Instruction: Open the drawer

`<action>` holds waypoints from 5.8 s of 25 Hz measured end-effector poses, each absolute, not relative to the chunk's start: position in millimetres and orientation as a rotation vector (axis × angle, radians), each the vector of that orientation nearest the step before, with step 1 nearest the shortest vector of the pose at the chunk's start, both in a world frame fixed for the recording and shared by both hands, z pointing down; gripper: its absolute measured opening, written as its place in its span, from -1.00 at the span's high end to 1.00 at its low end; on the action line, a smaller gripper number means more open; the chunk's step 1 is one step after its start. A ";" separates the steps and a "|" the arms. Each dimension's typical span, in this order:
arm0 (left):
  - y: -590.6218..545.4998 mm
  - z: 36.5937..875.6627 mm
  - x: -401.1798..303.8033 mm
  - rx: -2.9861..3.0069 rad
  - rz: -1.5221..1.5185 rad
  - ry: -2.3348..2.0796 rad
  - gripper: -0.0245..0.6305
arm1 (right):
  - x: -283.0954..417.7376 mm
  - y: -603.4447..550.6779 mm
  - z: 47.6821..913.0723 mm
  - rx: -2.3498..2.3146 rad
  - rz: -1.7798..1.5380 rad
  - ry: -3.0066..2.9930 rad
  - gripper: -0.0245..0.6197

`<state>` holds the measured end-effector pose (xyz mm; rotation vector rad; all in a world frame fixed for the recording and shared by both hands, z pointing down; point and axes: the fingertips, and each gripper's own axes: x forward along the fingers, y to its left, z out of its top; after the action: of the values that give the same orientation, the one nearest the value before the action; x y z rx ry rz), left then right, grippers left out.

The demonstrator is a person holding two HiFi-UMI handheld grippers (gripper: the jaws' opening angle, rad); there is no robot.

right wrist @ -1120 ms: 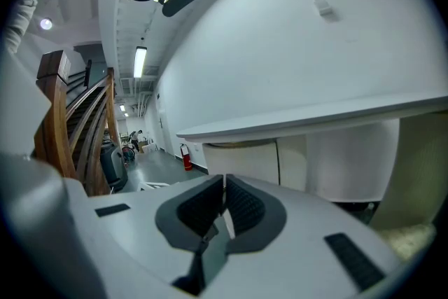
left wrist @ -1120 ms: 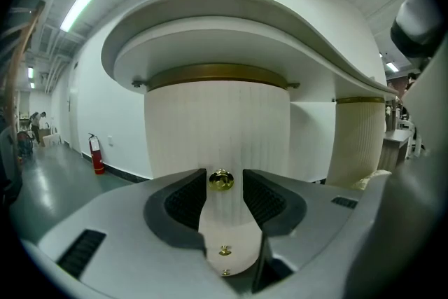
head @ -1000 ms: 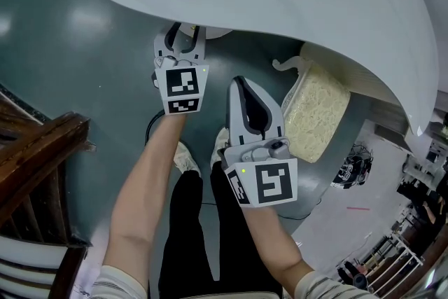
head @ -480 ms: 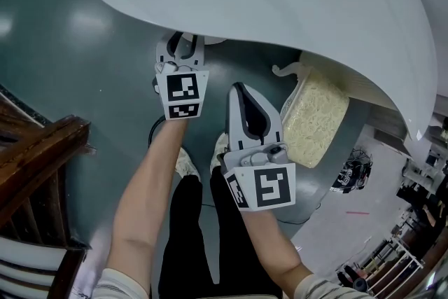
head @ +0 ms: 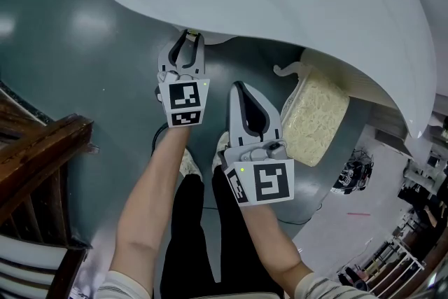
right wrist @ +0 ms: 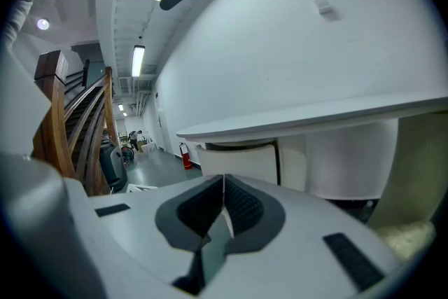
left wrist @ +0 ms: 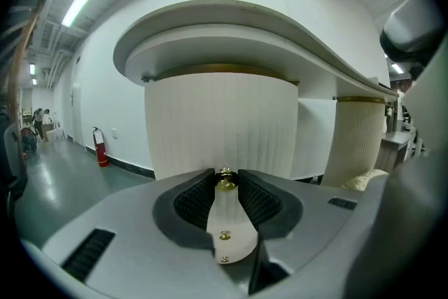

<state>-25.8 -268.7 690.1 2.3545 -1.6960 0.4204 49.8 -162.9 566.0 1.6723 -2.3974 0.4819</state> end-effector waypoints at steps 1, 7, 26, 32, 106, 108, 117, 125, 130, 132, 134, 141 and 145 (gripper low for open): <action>-265.7 690.4 -26.9 2.355 0.427 -1.694 0.61 | 49.1 -161.7 565.6 1.671 0.482 -2.397 0.88; -245.9 691.4 -32.8 2.338 0.446 -1.684 0.61 | 46.4 -152.8 565.0 1.660 0.481 -2.387 0.88; -190.6 696.7 -47.8 2.285 0.432 -1.665 0.61 | 39.8 -124.0 585.3 1.646 0.530 -2.341 0.88; -179.8 696.1 -51.6 2.277 0.440 -1.657 0.61 | 37.3 -115.7 585.6 1.652 0.536 -2.335 0.88; -73.9 701.4 -85.3 2.111 0.594 -1.503 0.61 | 6.8 -52.6 565.8 1.553 0.697 -2.263 0.88; -71.0 696.9 -86.1 2.116 0.589 -1.507 0.61 | 7.4 -52.4 563.5 1.555 0.696 -2.264 0.88; -58.7 665.3 -78.9 2.131 0.562 -1.521 0.86 | 8.6 -51.8 547.4 1.545 0.680 -2.279 0.88; -57.6 603.1 -87.8 2.170 0.512 -1.596 0.91 | 13.2 -52.8 516.8 1.535 0.654 -2.301 0.88; -54.8 557.3 -98.3 2.158 0.449 -1.622 0.91 | 21.9 -54.7 489.7 1.546 0.642 -2.311 0.88; -51.7 542.3 -96.5 2.174 0.448 -1.618 0.91 | 23.7 -55.5 477.1 1.543 0.640 -2.326 0.88; -48.1 526.5 -94.7 2.184 0.436 -1.618 0.91 | 22.7 -55.0 462.9 1.530 0.629 -2.341 0.88; -44.6 464.6 -95.5 2.251 0.422 -1.619 0.91 | 20.6 -53.9 404.6 1.523 0.565 -2.403 0.88; -45.3 430.0 -99.9 2.282 0.388 -1.630 0.91 | 23.9 -50.5 374.3 1.521 0.521 -2.431 0.88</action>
<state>-99.9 -45.3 430.0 2.2821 -1.6303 0.3885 23.9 -50.5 374.3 1.5209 -2.4308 0.5208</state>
